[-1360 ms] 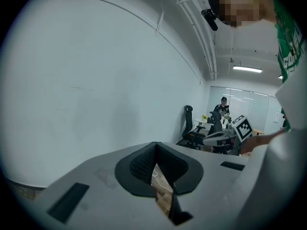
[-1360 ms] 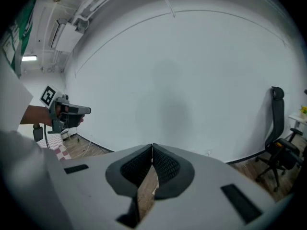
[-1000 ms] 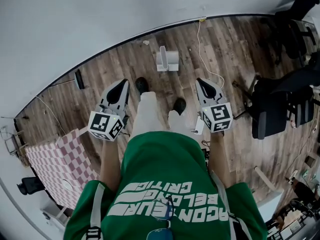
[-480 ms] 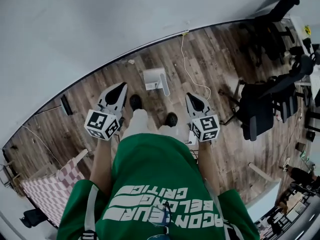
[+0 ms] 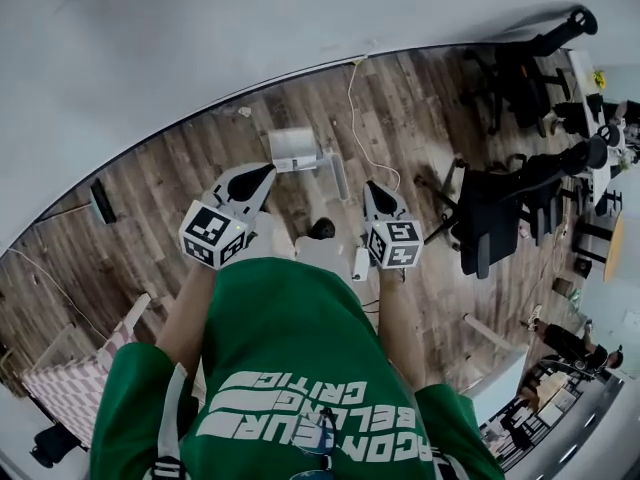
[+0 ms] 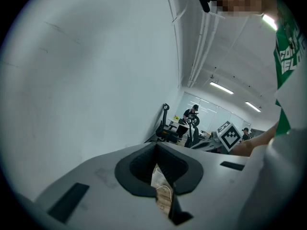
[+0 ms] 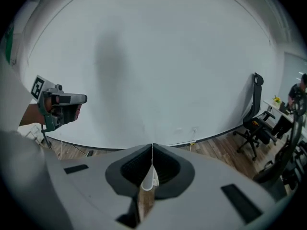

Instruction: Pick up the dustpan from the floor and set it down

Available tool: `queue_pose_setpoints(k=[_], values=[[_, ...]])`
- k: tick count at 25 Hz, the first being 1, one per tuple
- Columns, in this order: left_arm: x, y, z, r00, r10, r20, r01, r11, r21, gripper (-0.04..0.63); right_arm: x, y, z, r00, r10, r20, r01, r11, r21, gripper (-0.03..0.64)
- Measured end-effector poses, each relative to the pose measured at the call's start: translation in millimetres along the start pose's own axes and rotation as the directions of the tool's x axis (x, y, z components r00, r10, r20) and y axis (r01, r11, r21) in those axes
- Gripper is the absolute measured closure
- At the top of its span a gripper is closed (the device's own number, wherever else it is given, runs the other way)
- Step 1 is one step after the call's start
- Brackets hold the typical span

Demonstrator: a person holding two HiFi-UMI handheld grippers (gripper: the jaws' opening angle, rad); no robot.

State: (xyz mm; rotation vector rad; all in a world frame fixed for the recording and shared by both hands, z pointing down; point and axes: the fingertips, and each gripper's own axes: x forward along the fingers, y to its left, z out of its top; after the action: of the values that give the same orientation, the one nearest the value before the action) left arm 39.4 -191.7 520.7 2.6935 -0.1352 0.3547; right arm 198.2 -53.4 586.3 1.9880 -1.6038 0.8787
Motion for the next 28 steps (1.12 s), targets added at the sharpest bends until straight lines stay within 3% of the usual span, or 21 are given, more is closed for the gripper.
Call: queue_pose_setpoints(k=[6, 7, 9, 13, 19, 28], values=[[0, 12, -6, 0.999, -0.031, -0.009, 0.031, 0.999, -0.028, 0.598, 38, 19, 0, 0.997, 0.014, -0.073, -0.015, 1.0, -0.024, 0.604], [1, 10, -5, 0.999, -0.037, -0.001, 0.037, 0.999, -0.031, 0.598, 43, 20, -2, 0.996, 0.013, -0.089, -0.015, 0.999, -0.028, 0.588], [2, 7, -4, 0.999, -0.044, 0.01, 0.044, 0.998, -0.043, 0.598, 54, 21, -6, 0.991, 0.016, -0.131, -0.022, 0.999, -0.044, 0.489], [5, 6, -9, 0.999, -0.044, 0.015, 0.045, 0.997, -0.067, 0.598, 85, 22, -21, 0.975, 0.028, -0.221, -0.048, 0.995, -0.087, 0.42], [16, 1, -25, 0.998, -0.067, -0.001, 0.067, 0.995, -0.075, 0.598, 133, 16, -50, 0.929, 0.031, -0.368, -0.056, 0.997, -0.058, 0.387], [31, 8, -34, 0.995, -0.097, -0.027, 0.094, 0.992, -0.085, 0.598, 175, 3, -80, 0.828, -0.003, -0.56, -0.009, 1.0, -0.02, 0.387]])
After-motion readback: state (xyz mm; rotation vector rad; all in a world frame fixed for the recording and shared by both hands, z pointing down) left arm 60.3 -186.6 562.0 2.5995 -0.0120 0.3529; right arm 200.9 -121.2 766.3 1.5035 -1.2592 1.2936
